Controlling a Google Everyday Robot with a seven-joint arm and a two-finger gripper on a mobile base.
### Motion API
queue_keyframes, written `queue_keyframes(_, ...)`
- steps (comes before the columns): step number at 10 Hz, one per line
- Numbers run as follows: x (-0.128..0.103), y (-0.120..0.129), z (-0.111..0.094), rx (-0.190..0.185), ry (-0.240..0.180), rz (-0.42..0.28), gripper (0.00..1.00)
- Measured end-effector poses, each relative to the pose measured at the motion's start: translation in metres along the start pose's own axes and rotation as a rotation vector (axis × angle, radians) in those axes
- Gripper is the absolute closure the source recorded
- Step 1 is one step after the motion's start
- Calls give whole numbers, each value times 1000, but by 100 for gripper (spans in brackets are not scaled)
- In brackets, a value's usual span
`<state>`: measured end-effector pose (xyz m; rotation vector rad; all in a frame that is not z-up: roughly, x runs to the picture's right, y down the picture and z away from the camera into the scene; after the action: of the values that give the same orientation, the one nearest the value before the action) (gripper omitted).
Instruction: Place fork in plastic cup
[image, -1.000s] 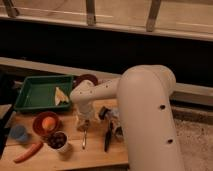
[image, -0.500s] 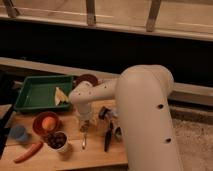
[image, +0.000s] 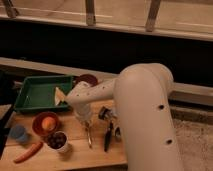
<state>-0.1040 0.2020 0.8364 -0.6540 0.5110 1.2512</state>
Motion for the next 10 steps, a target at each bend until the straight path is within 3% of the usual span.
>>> queue_keyframes(3, -1, -3, -24, -13, -56, -8, 100)
queue_keyframes(7, -4, -4, -76, -84, -147, -38, 100)
queue_keyframes(10, -12, 12, -111, -149, -195, -116, 100)
